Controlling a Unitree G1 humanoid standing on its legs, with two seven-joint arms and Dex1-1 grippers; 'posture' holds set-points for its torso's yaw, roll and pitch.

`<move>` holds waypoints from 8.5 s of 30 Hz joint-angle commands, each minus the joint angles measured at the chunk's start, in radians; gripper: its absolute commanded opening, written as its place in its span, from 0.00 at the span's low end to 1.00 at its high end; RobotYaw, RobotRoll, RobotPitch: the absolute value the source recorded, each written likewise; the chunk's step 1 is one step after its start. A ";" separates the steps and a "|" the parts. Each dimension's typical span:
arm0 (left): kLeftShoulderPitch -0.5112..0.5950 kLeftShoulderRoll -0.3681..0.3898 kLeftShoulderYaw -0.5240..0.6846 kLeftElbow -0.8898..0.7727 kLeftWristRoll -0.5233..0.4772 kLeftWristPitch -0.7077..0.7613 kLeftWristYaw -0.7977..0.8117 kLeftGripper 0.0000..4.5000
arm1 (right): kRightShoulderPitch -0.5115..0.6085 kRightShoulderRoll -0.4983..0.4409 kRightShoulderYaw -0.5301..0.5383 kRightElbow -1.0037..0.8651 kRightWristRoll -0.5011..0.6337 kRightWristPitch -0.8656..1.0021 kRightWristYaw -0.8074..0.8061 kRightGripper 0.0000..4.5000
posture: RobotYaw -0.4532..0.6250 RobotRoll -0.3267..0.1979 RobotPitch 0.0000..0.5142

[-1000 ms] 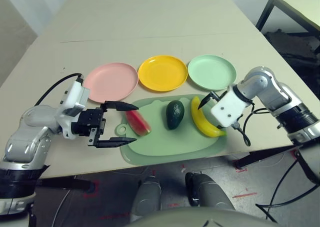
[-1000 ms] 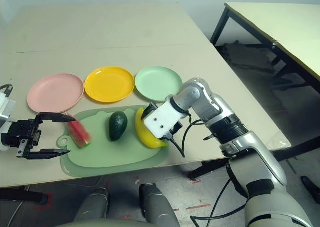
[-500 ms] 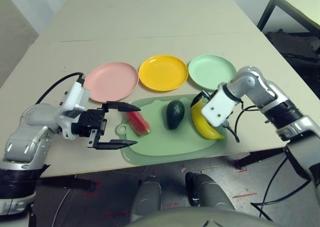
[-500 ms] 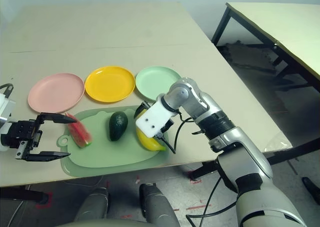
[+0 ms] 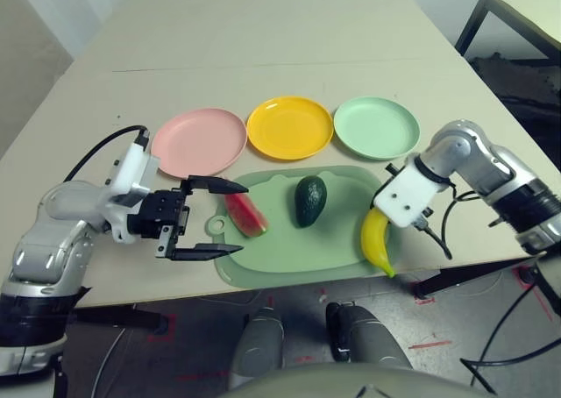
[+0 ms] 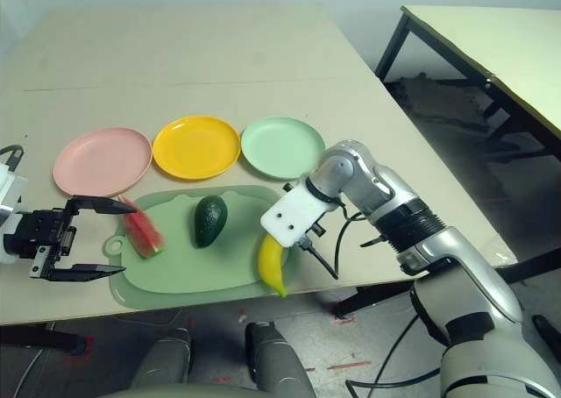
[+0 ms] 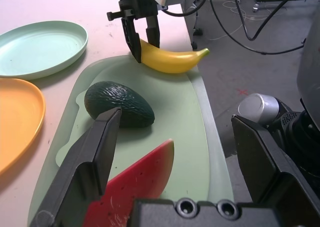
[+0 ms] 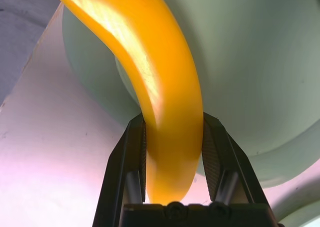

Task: Place the fruits into color-matched plates.

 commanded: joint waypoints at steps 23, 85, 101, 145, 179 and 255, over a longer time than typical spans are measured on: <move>-0.209 -0.095 -0.059 -0.078 0.078 0.339 0.547 1.00 | -0.591 0.576 -0.206 0.935 -0.144 0.201 -0.658 0.34 | 0.54 0.62 0.31; -0.281 0.092 -0.112 0.145 0.192 0.126 0.144 1.00 | -0.364 0.390 -0.119 0.261 -0.037 -0.313 -0.008 0.99 | 0.48 0.62 0.29; -0.295 0.122 -0.091 0.082 0.150 0.192 0.114 1.00 | -0.300 0.428 -0.041 0.213 -0.154 -0.248 -0.121 0.99 | 0.53 0.62 0.29; -0.199 0.155 -0.125 0.065 0.203 0.148 0.088 1.00 | -0.170 0.435 0.050 0.136 -0.277 -0.070 -0.175 0.68 | 0.54 0.62 0.29; -0.272 0.127 -0.158 0.157 0.233 0.095 0.037 1.00 | -0.372 0.254 -0.180 0.910 -0.328 0.102 -0.774 0.97 | 0.48 0.62 0.27; -1.000 0.240 -1.096 0.594 0.203 -0.526 -0.143 1.00 | 0.754 0.413 -0.548 -0.177 0.481 0.076 -0.446 0.99 | 0.38 0.62 0.18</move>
